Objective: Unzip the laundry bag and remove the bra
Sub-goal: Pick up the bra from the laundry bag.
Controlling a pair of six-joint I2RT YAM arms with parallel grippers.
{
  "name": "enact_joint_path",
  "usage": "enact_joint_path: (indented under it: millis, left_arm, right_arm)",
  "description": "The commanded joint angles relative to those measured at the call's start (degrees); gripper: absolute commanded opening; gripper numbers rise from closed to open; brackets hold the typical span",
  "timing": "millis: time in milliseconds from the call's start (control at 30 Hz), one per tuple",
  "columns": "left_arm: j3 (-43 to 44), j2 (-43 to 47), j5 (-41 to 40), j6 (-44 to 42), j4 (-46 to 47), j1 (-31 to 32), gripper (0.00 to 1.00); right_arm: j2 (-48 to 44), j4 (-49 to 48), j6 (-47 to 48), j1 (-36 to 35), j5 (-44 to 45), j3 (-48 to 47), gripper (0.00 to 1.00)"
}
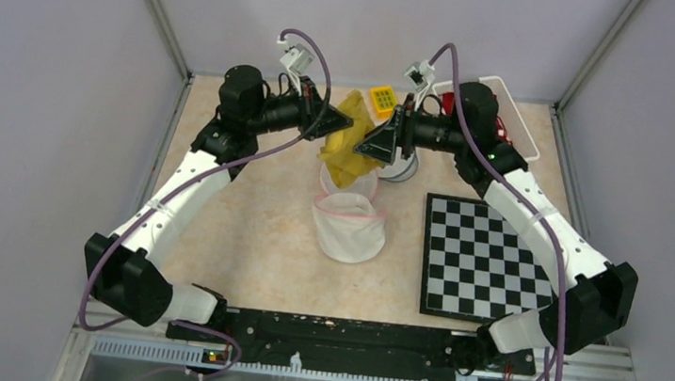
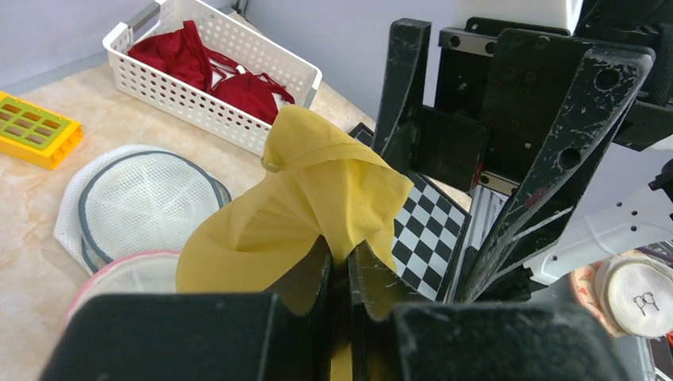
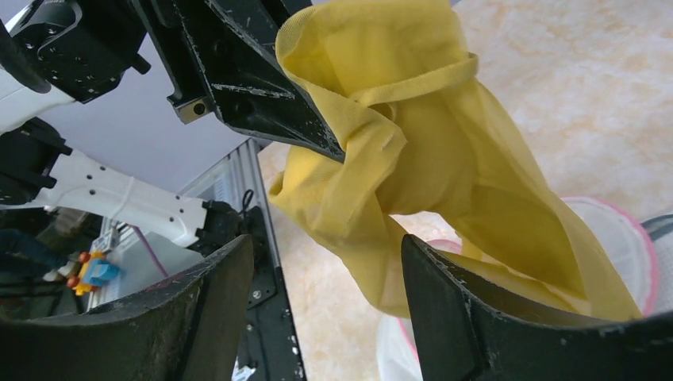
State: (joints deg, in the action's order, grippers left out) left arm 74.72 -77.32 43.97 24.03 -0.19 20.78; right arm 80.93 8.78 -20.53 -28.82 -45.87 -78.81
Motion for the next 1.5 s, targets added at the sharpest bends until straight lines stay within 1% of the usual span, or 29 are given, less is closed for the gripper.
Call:
enact_joint_path:
  millis: [0, 200, 267, 300, 333, 400, 433, 467, 567, 700, 733, 767, 933, 1200, 1400, 1467]
  left_arm:
    - [-1.09, 1.64, 2.6, 1.95, 4.29, 0.13, 0.13]
    - [-2.2, 1.64, 4.26, 3.7, 6.55, 0.48, 0.14]
    - [-2.23, 1.49, 3.86, 3.36, 6.47, 0.68, 0.15]
    - [-2.29, 1.41, 3.58, 3.12, 6.39, 0.75, 0.17]
    - [-2.22, 1.26, 3.32, 2.86, 6.09, 0.73, 0.19]
    - [-2.43, 1.24, 2.04, 2.37, 5.36, 0.7, 0.27]
    - [-2.4, 1.35, 1.44, 1.75, 4.67, 0.69, 0.33]
    - [-2.34, 1.5, 0.87, 1.0, 3.88, 0.55, 0.39]
    - [-1.88, 1.87, 0.41, -0.44, 1.94, -0.55, 0.54]
    - [-1.0, 2.2, 0.37, -0.66, 0.46, -3.1, 0.87]
    - [-0.54, 2.25, 0.37, -0.96, -1.33, -3.66, 0.95]
    - [-0.15, 2.25, 0.15, -1.33, -2.5, -4.38, 0.98]
    - [0.64, 2.5, 0.49, -3.05, -5.93, -6.75, 0.99]
    - [-0.22, 4.37, -0.82, -10.94, -11.66, -7.68, 0.99]
    - [-1.97, 5.68, 0.94, -13.96, -13.15, -7.68, 0.99]
    - [-2.68, 5.98, 1.81, -14.09, -12.97, -7.68, 0.99]
  right_arm:
    - [1.43, -3.03, -3.9, -2.37, -0.76, -3.21, 0.68]
    - [3.66, -4.69, -5.68, -4.11, -0.2, -4.38, 0.67]
    - [4.2, -5.43, -6.35, -4.96, -0.31, -4.82, 0.62]
    - [4.41, -5.82, -6.61, -5.21, -0.5, -4.94, 0.52]
    - [4.56, -6.49, -7.08, -5.23, -0.84, -4.93, 0.4]
    - [4.44, -6.37, -7.96, -5.27, -1.02, -4.71, 0.1]
    - [4.19, -5.84, -7.68, -5.23, -0.94, -4.7, 0.04]
    - [3.89, -5.35, -7.65, -5.03, -0.9, -4.51, 0.0]
    - [2.54, -6.79, -10.71, -3.16, -1.85, -2.98, 0.0]
    - [0.87, -12.18, -16.98, 0.82, -3.91, -0.74, 0.0]
    - [0.45, -12.6, -17.63, 1.57, -3.96, -0.62, 0.0]
    - [-0.01, -12.76, -17.99, 2.14, -3.96, -0.6, 0.0]
    - [-1.97, -14.02, -21.81, 5.65, -3.4, 0.08, 0.0]
    - [-4.39, -15.09, -26.32, 15.09, 3.27, 1.64, 0.0]
    - [-2.81, -15.43, -27.29, 19.27, 6.57, 0.92, 0.0]
    - [-1.28, -16.67, -28.06, 20.55, 6.45, 0.56, 0.0]
